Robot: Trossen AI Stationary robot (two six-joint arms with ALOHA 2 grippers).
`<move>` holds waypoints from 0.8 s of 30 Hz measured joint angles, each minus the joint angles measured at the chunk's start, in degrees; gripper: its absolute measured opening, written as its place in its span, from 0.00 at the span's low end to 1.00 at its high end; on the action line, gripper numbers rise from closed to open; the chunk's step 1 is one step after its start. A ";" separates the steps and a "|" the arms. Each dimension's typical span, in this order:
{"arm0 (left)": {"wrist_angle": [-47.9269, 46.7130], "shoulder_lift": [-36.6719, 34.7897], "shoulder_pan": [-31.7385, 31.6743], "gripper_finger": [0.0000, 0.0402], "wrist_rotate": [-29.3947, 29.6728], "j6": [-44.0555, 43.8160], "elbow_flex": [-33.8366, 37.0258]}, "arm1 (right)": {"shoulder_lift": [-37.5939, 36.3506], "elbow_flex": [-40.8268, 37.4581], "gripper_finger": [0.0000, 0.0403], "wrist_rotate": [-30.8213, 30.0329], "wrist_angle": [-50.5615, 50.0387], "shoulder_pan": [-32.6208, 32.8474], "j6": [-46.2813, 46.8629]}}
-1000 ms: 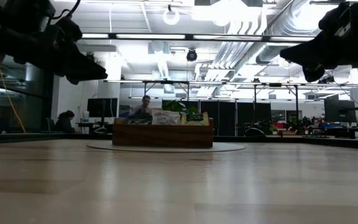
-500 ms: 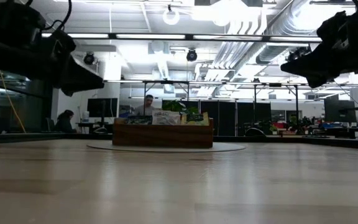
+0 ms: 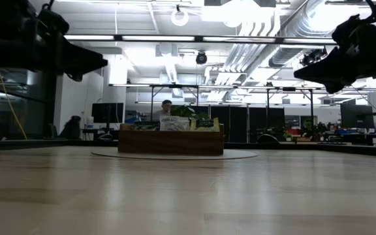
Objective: Pick & Place Tea
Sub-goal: Return to Home Position
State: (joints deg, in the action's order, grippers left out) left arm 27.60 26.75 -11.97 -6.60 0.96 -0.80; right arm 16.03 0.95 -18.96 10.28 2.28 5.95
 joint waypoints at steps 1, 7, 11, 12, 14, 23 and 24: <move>-0.70 -1.19 -0.02 0.37 -1.12 0.08 0.02 | 0.00 0.00 0.00 -0.63 0.02 0.00 -0.14; -4.23 -7.60 0.00 0.37 -3.37 0.32 0.06 | 0.00 0.00 0.01 -3.32 0.04 0.00 -3.91; -6.18 -11.23 0.00 0.37 -3.46 -0.83 0.08 | 0.02 0.00 0.02 -3.57 0.04 0.00 -3.18; -6.86 -11.74 0.00 0.37 -3.09 -2.02 0.11 | 0.02 0.00 0.02 -3.43 0.04 0.00 -3.15; -8.96 -12.08 0.00 0.37 -1.71 -4.23 0.11 | 0.02 0.02 0.02 -3.20 0.04 0.02 -3.10; -15.81 -11.84 0.00 0.37 0.12 -4.37 0.11 | 0.02 0.04 0.02 -3.19 0.04 0.00 -3.03; -16.49 -11.82 0.00 0.37 0.12 -4.33 0.11 | 0.02 0.04 0.02 -3.19 0.02 0.00 -3.03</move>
State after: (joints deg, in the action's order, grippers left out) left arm 11.11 14.93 -11.97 -6.48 -3.37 -0.69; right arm 16.05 0.99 -22.15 10.31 2.28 2.92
